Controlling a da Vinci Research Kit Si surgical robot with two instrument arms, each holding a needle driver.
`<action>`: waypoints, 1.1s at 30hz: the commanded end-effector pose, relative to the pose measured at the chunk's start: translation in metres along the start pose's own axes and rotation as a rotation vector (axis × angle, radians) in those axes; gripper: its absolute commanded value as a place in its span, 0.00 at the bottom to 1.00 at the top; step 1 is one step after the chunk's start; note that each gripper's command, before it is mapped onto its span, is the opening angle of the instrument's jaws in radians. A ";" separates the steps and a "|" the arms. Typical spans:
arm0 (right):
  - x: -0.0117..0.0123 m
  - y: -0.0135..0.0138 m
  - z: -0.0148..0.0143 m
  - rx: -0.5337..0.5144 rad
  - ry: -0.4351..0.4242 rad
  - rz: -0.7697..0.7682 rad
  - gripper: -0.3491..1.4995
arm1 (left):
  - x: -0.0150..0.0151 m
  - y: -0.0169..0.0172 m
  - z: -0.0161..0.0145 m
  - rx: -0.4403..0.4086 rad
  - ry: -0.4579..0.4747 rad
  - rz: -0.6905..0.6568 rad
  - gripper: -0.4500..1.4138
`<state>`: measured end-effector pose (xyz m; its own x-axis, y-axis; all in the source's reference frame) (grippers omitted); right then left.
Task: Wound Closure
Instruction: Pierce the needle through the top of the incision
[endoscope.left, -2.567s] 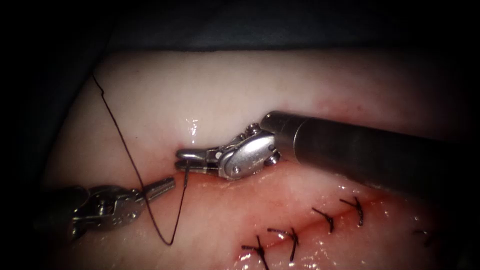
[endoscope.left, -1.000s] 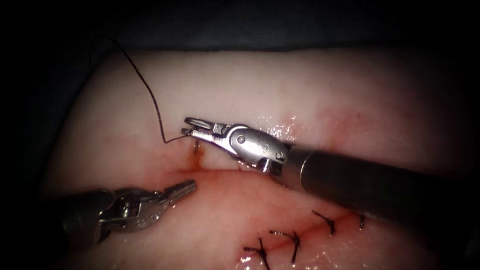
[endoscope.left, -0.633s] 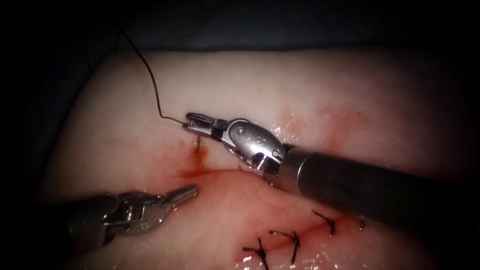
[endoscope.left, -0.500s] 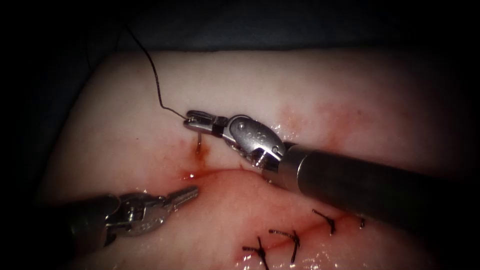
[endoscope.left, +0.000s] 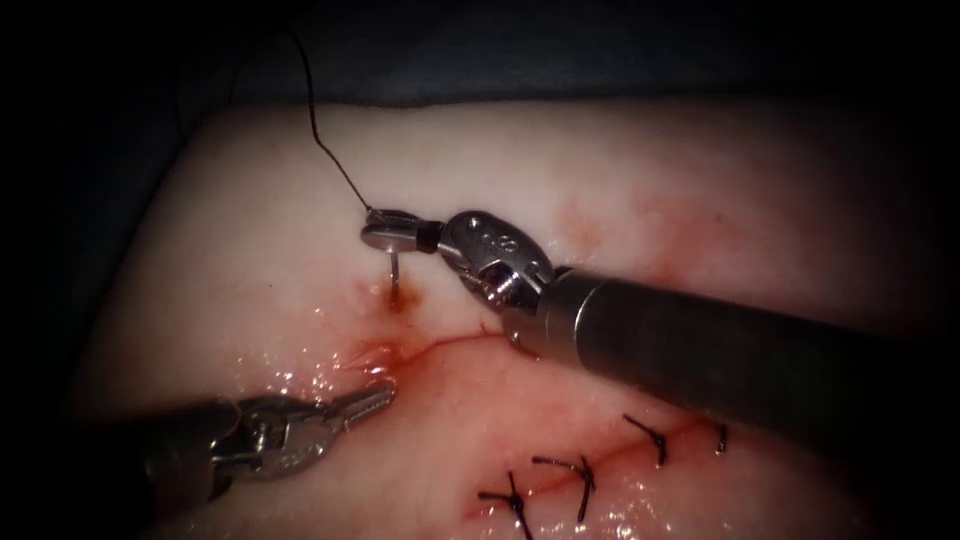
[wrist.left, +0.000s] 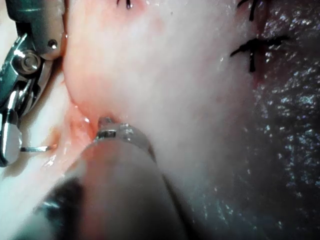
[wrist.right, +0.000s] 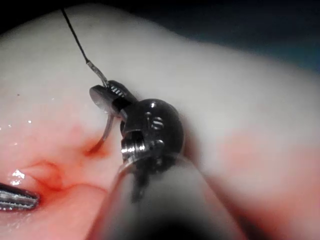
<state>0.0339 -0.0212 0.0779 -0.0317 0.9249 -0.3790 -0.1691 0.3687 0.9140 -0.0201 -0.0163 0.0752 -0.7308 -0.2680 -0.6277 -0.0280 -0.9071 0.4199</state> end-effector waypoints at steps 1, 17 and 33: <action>0.0008 0.0001 0.0012 0.005 -0.006 0.036 0.00 | 0.0000 -0.0003 0.0007 0.003 -0.004 0.002 0.00; 0.0000 -0.0034 0.0016 0.060 -0.066 0.249 0.00 | -0.0002 -0.0003 0.0007 -0.003 -0.006 0.003 0.00; -0.0012 -0.0063 0.0026 0.128 -0.074 0.301 0.00 | -0.0005 -0.0006 0.0003 -0.006 -0.007 0.002 0.00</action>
<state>0.0363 -0.0250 0.0727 0.0117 0.9971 -0.0750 -0.0407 0.0754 0.9963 -0.0193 -0.0160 0.0750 -0.7362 -0.2659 -0.6224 -0.0220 -0.9097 0.4148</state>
